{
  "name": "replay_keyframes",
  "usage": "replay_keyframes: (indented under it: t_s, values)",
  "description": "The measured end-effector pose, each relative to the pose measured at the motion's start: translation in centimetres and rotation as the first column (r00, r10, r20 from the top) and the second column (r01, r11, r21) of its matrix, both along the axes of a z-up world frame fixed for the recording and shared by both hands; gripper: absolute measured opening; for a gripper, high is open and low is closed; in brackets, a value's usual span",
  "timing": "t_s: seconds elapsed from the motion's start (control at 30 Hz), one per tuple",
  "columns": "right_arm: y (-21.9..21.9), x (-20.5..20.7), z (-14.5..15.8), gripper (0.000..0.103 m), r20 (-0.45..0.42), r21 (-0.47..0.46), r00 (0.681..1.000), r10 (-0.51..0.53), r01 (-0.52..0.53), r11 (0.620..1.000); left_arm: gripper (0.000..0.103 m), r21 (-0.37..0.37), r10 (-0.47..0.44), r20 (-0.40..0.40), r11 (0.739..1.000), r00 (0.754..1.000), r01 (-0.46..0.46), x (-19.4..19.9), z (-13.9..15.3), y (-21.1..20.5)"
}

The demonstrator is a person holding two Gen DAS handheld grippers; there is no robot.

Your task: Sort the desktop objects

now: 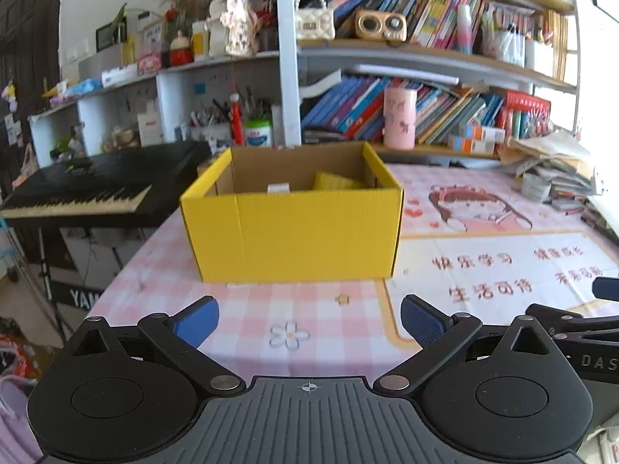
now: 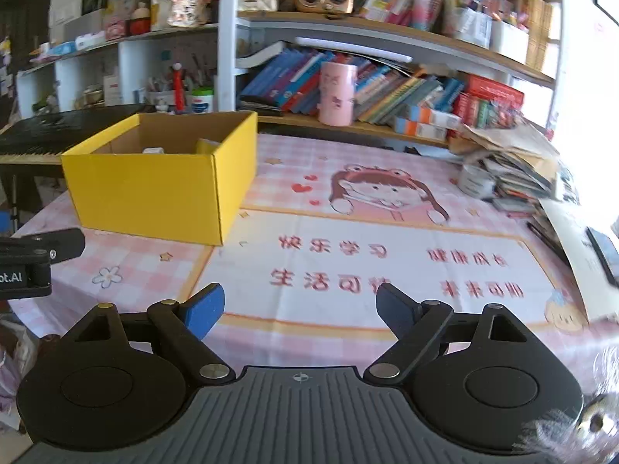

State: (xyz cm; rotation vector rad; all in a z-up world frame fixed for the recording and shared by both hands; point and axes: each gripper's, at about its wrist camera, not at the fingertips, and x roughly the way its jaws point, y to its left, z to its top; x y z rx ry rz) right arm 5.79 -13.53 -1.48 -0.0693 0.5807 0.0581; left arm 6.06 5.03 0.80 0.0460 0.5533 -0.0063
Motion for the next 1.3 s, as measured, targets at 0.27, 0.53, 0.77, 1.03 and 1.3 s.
replay_keyframes:
  t_s: [0.27,0.53,0.77,1.03,1.3]
  values:
    - [-1.1,-0.6,-0.4,0.088,-0.023,0.002,0.999,-0.024,0.024,1.0,0.102,0.002,0.023,-0.02,1.0,1.0,-0.023,-1.1,-0.6,0.3]
    - [-1.3,-0.9,-0.7,0.094,-0.028,0.027,0.998,-0.051,0.052,0.998,0.102,0.002,0.055,-0.047,0.998,0.997,-0.055,-1.6,-1.1,0.9]
    - [-0.9,-0.8,-0.9,0.094,-0.033,0.013,0.999,-0.021,0.022,1.0,0.103,0.007,0.023,-0.037,1.0,0.999,-0.022,-1.8,-0.9,0.2]
    - [-0.8,-0.9,-0.8,0.095,-0.035,0.014,0.999,-0.003,0.004,1.0,0.103,0.008,0.028,-0.046,1.0,0.999,-0.028,-1.7,-0.9,0.1]
    - [-1.0,-1.0,-0.7,0.097,-0.026,0.021,0.999,-0.018,0.019,1.0,0.103,0.013,-0.009,-0.005,1.0,1.0,0.009,-2.1,-0.8,-0.4]
